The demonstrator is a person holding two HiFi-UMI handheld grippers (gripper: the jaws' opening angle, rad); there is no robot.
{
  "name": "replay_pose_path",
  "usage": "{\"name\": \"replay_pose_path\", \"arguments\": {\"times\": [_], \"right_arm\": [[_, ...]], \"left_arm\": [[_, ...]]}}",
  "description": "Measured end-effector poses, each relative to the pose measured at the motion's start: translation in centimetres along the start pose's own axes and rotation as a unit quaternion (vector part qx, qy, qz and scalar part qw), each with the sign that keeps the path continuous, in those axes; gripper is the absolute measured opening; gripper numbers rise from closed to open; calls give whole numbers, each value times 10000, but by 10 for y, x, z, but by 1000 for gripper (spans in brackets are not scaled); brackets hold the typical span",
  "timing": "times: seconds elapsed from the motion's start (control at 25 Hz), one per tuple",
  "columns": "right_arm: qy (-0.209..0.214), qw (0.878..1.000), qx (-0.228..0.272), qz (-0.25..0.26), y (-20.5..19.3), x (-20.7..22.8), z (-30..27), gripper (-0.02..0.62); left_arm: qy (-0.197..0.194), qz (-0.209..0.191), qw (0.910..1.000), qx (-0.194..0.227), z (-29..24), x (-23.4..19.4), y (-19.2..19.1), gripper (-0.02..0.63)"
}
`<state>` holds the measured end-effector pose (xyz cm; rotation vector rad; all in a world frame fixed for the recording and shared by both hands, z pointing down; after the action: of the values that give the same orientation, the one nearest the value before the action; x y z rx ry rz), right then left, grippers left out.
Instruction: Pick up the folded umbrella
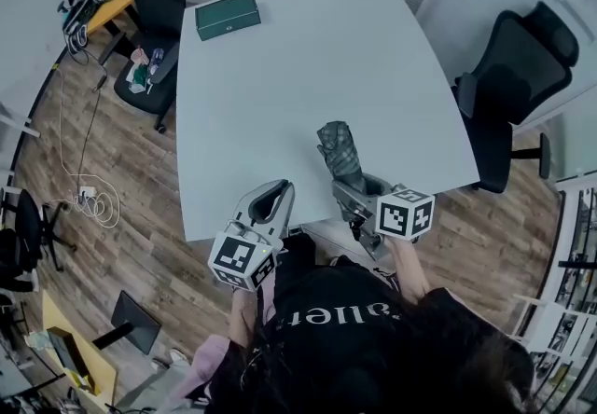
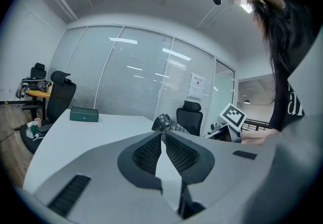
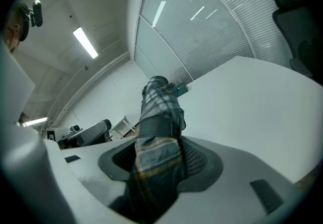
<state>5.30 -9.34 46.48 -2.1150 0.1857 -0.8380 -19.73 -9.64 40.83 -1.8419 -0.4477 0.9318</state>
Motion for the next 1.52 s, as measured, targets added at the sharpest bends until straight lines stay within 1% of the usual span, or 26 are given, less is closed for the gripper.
{"name": "replay_pose_path", "arguments": {"times": [0.12,0.52,0.8,1.12,1.52], "right_arm": [[33,10000,18,76,-11,-2,22,224],[267,9994,121,186,-51,-14,87,224],[403,9988,175,230,-80,-29,123,224],[444,9982,228,329,-97,-43,151,224],[407,9979,210,464,-111,-53,171,224]], "left_arm": [[-1,-31,10000,-43,2,25,-10,43],[407,-68,9991,26,39,92,-43,43],[527,-65,9986,36,66,132,-73,43],[540,-93,9984,100,87,161,-92,43],[519,-168,9983,225,102,183,-101,43]]}}
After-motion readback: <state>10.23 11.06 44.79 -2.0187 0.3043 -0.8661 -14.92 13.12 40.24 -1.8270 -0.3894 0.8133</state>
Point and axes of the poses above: the fingertips, and each gripper's own axes: z backward along the fingers, x to its right, y out of its top, the point moved 10 cm from there along z, backward along the fingers, and after that the axes turned 10 degrees about z, right-handed, at the moved point
